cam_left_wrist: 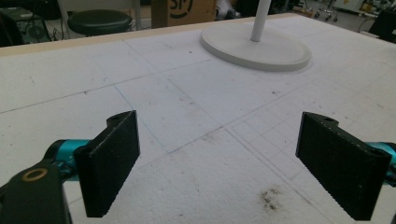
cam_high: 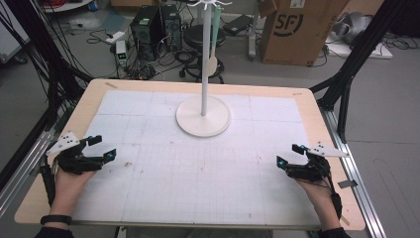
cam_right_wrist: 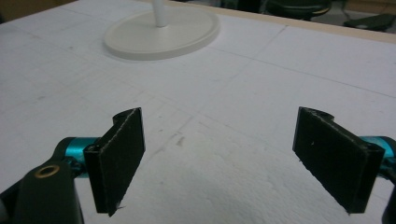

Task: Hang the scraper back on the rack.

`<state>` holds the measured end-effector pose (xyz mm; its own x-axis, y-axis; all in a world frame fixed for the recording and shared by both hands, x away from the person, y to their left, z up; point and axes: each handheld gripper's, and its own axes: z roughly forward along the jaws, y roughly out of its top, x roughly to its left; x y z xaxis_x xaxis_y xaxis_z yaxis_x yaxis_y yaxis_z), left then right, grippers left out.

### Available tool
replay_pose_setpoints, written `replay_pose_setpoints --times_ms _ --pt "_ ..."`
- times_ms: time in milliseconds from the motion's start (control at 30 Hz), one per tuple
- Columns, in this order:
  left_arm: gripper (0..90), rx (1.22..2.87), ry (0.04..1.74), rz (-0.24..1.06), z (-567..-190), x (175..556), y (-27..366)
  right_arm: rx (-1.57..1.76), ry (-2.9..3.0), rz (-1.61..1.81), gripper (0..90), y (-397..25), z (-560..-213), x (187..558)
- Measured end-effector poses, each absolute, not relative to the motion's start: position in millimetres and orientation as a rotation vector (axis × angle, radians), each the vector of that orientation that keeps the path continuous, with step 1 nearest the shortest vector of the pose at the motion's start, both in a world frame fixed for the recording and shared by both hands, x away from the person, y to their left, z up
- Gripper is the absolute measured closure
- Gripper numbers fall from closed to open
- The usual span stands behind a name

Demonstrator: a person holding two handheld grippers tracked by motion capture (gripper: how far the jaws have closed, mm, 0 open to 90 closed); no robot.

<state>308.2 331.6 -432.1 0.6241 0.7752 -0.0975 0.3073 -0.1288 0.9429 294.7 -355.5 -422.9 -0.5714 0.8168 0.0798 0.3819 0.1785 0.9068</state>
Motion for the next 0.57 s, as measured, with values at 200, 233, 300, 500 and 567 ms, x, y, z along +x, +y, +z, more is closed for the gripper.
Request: replay_pose_setpoints --times_ms 200,233,300,500,567 --pt "14.1 1.713 0.897 0.51 -432.4 308.1 331.5 1.155 2.028 1.331 16.4 -361.0 -428.8 294.0" --pt "14.1 1.71 0.897 0.51 -432.2 308.0 331.5 1.15 2.03 1.332 16.4 -360.9 -429.1 294.0" --pt "14.2 1.709 0.894 0.508 -432.0 307.9 331.3 1.15 2.036 1.333 16.4 -359.4 -429.3 293.5" --pt "14.2 1.714 0.895 0.505 -432.3 308.2 330.2 1.143 2.061 1.324 16.3 -357.7 -431.8 294.5" --pt "14.1 1.715 0.892 0.505 -432.2 308.3 329.2 1.15 2.077 1.312 16.4 -357.6 -433.5 295.3"
